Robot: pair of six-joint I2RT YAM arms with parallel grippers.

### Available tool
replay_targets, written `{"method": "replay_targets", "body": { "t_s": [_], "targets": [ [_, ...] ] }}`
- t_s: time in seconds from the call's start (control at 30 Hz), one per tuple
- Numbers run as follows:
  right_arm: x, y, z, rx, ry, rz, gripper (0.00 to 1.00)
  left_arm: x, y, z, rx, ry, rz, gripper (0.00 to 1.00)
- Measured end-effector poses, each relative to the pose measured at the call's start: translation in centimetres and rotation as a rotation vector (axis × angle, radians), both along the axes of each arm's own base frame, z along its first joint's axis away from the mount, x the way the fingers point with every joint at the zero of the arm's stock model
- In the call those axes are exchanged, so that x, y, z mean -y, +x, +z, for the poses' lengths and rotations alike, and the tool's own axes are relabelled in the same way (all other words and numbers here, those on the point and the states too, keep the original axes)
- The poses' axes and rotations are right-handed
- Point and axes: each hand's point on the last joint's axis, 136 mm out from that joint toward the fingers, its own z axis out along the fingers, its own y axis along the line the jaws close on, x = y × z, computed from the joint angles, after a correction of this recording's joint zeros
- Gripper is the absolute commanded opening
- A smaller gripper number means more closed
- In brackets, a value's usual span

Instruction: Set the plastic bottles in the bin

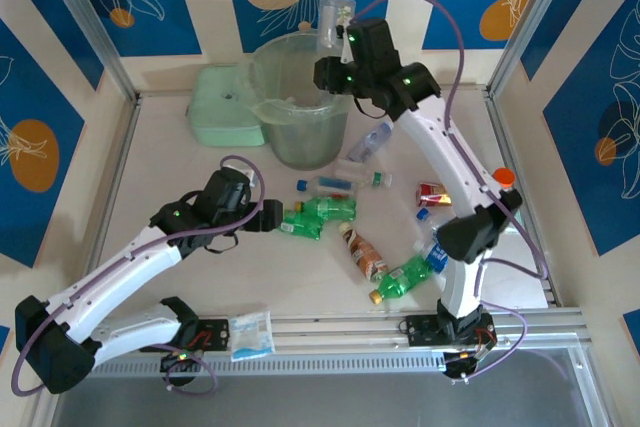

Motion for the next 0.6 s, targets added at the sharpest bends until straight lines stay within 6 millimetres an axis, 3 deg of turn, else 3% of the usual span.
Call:
{"method": "replay_targets", "body": {
  "t_s": [0.13, 0.43, 0.6],
  "targets": [
    [-1.1, 1.7, -1.0, -0.007, -0.012, 0.008, 0.35, -0.1, 0.0, -0.2, -0.001, 0.006, 0.004, 0.87],
    [-2.0, 3.3, -5.1, -0.088, -0.061, 0.006, 0.52, -0.3, 0.0, -0.2, -0.001, 0.012, 0.008, 0.87],
    [-1.9, 3.3, -4.7, -0.083, -0.059, 0.004, 0.63, -0.4, -0.1, -0.4, -0.008, 0.022, 0.011, 0.87]
  ]
}}
